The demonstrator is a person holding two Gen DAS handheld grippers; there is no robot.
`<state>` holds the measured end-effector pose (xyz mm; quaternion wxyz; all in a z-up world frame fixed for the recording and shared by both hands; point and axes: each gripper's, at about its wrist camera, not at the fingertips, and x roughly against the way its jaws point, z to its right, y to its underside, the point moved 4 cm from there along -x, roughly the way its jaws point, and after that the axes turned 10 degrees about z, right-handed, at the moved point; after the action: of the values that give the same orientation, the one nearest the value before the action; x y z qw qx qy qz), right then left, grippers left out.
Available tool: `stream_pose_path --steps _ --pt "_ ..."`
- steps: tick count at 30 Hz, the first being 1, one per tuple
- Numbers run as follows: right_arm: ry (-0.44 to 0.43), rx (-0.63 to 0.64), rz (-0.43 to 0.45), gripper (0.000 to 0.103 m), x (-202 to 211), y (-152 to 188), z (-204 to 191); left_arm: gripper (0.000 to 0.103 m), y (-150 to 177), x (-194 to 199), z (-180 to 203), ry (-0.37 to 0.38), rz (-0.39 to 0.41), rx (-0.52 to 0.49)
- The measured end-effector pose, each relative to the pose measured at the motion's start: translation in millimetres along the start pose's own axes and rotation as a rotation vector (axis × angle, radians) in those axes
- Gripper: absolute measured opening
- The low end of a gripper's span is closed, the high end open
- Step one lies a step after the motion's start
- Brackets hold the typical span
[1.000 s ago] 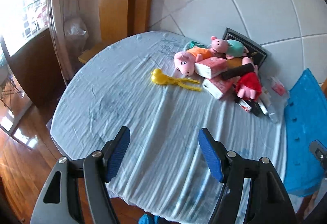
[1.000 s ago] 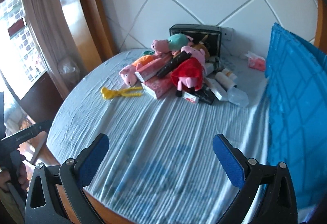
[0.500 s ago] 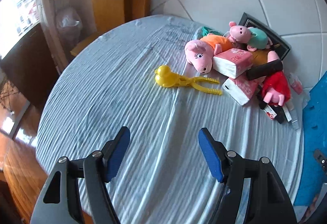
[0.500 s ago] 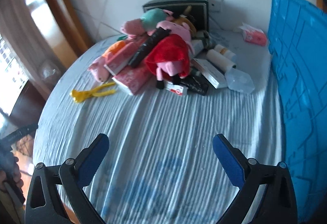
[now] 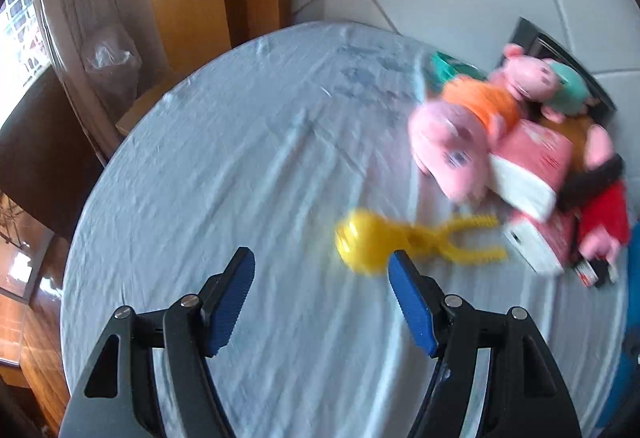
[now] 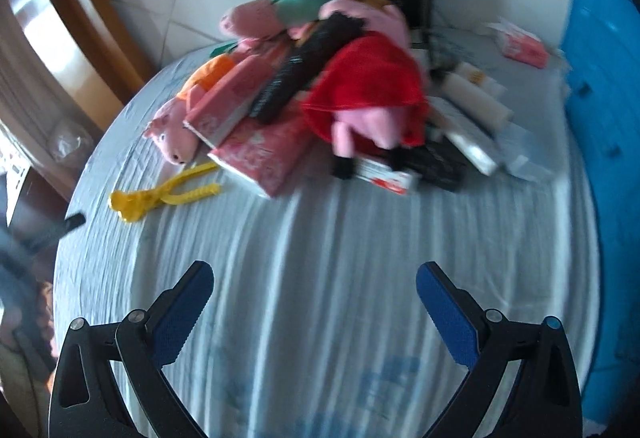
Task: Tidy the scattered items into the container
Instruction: 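Grasp the yellow snowball clamp by its ball end with the left tool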
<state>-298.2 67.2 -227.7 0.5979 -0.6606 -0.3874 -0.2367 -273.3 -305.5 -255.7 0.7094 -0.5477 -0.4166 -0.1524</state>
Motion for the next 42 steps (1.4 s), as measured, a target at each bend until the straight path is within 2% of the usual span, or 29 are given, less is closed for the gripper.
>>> stream_pose_path --steps 3,5,8,10,12,17,20,23,27,28,31,33,34,35,38,42 --pt "-0.009 0.022 -0.021 0.103 -22 -10 -20 0.069 -20 -31 -11 -0.039 0.005 0.003" --pt "-0.017 0.030 -0.036 0.103 -36 -14 -31 0.069 -27 -58 -18 -0.070 -0.022 -0.002" --pt "-0.023 0.037 -0.056 0.103 -52 -17 -42 0.069 -20 -93 -21 -0.087 -0.099 -0.017" --pt "-0.026 0.040 -0.073 0.103 -61 -16 -47 0.069 -7 -101 -16 -0.059 -0.148 -0.038" --pt "-0.023 0.040 -0.087 0.103 -67 -14 -48 0.068 11 -92 -7 0.005 -0.163 -0.045" --pt "-0.017 0.009 -0.106 0.103 -67 -2 -37 0.068 57 -53 17 0.095 -0.209 -0.111" --pt "-0.022 -0.010 -0.110 0.103 -60 8 -27 0.068 80 -23 45 0.239 -0.235 -0.142" --pt "-0.018 -0.024 -0.107 0.103 -52 17 -16 0.068 92 6 75 0.293 -0.208 -0.192" --pt "-0.012 -0.057 -0.099 0.103 -39 28 5 0.068 106 33 103 0.351 -0.209 -0.209" --pt "-0.011 -0.059 -0.100 0.103 -36 31 10 0.068 110 35 109 0.349 -0.211 -0.229" --pt "-0.008 -0.065 -0.099 0.103 -29 37 25 0.068 130 27 123 0.265 -0.237 -0.299" --pt "-0.003 -0.078 -0.097 0.103 -25 40 38 0.067 144 18 122 0.271 -0.269 -0.276" --pt "-0.001 -0.083 -0.092 0.103 -24 40 44 0.062 148 16 124 0.278 -0.269 -0.263" --pt "0.003 -0.082 -0.084 0.103 -23 39 51 0.052 150 14 125 0.273 -0.251 -0.259" --pt "0.025 -0.073 -0.057 0.103 -25 33 69 0.052 147 11 131 0.240 -0.205 -0.243" --pt "0.013 -0.071 -0.022 0.103 -35 20 89 0.052 134 1 136 0.203 -0.188 -0.175"
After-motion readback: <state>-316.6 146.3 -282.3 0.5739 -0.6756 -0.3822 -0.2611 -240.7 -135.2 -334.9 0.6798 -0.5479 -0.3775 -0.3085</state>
